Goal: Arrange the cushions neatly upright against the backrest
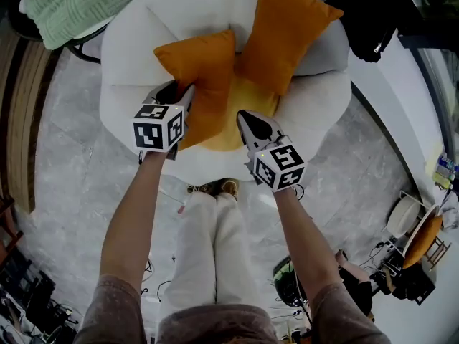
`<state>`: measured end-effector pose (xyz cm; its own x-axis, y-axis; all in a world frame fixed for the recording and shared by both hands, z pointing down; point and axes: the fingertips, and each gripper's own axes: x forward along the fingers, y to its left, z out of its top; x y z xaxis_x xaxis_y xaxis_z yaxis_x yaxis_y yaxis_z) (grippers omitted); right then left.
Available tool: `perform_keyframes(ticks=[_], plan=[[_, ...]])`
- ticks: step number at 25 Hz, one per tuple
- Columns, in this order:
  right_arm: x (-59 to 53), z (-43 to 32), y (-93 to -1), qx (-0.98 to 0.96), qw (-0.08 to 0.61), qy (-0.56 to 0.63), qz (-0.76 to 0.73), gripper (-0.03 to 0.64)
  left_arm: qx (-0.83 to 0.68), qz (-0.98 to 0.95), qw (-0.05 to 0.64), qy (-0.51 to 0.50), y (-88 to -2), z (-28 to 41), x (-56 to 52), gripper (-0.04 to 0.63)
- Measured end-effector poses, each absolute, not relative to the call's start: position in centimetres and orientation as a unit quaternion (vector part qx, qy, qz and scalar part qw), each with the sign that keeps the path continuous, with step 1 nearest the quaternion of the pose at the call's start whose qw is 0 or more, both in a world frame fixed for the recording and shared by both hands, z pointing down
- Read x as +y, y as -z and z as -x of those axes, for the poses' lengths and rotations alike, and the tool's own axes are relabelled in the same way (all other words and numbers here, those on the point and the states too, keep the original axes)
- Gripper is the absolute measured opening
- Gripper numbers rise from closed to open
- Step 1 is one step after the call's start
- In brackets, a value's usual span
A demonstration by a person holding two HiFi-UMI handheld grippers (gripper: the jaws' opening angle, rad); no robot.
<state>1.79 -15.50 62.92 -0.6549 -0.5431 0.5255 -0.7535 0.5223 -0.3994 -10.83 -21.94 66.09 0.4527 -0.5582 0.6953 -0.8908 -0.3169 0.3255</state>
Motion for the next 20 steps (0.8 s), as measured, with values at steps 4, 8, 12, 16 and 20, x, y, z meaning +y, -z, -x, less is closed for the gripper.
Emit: perform_keyframes(ticks=[4,8,12,16,20], plan=[[-16.5,-1.8,-62.6,-0.857,0.168,-0.306,-0.380,0.018,-0.469,-0.784,0.337,-0.228,-64.9,10.6,-24.5,0.137],[-17.1,-2.0,-62.5,-0.858,0.166,-0.304,-0.380,0.018,-0.475,-0.791,0.319,-0.217,-63.8,10.5,-27.5,0.137],[-17.4,-2.2,-62.7,-0.857,0.166,-0.304,-0.381,0.018,-0.486,-0.798,0.297,-0.196,-62.6,11.0,-30.9,0.137],[-17.4,-2.3,-63.1,-0.856,0.168,-0.305,-0.382,0.018,-0.492,-0.799,0.289,-0.189,-62.2,11.3,-33.8,0.137],[-17.5,-2.3,-63.2,-0.856,0.167,-0.305,-0.383,0.018,-0.495,-0.798,0.287,-0.191,-62.7,11.4,-34.8,0.138]])
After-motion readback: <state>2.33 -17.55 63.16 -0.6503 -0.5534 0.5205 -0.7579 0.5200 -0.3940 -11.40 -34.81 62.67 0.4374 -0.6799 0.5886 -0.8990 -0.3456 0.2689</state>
